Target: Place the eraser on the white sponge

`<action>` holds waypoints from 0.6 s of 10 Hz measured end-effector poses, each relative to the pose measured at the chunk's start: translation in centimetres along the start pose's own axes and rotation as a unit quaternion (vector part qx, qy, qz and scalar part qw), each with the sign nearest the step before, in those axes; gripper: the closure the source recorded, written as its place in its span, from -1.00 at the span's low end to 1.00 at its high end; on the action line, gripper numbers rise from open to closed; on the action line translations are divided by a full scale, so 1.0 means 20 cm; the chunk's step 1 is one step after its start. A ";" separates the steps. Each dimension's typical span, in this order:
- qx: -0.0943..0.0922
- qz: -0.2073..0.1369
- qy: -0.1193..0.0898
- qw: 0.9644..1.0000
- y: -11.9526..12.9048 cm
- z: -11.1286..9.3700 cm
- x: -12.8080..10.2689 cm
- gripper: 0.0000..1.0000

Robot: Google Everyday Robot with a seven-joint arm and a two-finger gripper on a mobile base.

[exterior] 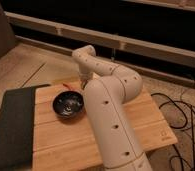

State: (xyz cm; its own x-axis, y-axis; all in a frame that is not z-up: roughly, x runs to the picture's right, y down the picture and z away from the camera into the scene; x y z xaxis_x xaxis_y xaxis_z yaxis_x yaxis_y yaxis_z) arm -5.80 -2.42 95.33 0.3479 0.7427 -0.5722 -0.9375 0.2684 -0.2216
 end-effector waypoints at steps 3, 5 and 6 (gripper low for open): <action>-0.008 0.032 0.006 0.999 0.00 -0.04 0.14 1.00; -0.021 0.068 0.013 0.997 -0.01 -0.02 0.26 1.00; -0.023 0.079 0.014 0.997 -0.02 -0.02 0.30 1.00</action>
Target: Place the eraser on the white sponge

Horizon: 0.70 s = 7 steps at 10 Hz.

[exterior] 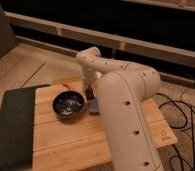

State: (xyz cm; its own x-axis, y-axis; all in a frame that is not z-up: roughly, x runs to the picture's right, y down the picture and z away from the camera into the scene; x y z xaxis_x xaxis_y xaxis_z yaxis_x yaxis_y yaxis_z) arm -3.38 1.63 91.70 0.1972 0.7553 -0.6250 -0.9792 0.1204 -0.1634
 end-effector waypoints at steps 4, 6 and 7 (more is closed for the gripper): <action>-0.005 0.031 0.014 0.999 -0.05 0.07 0.13 0.66; -0.006 0.033 0.024 0.999 -0.03 0.11 0.17 0.26; -0.006 0.033 0.031 0.999 -0.01 0.14 0.18 -0.01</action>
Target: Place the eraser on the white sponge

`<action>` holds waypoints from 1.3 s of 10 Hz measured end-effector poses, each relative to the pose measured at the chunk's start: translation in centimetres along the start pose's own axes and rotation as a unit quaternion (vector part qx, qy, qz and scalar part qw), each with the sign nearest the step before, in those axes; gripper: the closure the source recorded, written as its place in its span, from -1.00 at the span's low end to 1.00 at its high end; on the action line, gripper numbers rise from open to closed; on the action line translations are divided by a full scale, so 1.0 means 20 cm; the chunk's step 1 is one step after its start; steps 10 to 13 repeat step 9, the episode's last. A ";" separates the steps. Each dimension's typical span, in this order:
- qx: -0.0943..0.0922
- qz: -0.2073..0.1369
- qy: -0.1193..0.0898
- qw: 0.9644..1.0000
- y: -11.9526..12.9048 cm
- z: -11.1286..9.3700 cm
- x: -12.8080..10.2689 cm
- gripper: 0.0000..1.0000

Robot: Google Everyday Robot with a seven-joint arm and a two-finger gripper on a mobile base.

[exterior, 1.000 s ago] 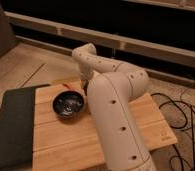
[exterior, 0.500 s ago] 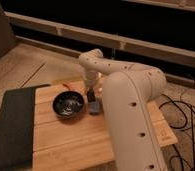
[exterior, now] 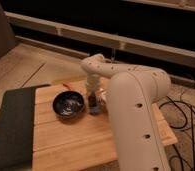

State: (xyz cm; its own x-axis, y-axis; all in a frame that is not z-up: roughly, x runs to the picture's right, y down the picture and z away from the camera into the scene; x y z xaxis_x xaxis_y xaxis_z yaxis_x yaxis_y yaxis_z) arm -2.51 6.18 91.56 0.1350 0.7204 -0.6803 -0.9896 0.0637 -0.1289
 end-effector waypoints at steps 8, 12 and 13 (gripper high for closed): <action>0.010 -0.002 0.008 1.000 0.01 0.01 0.02 -0.22; 0.006 -0.006 0.005 1.000 0.02 0.00 0.02 -0.22; 0.006 -0.006 0.005 1.000 0.02 0.00 0.02 -0.22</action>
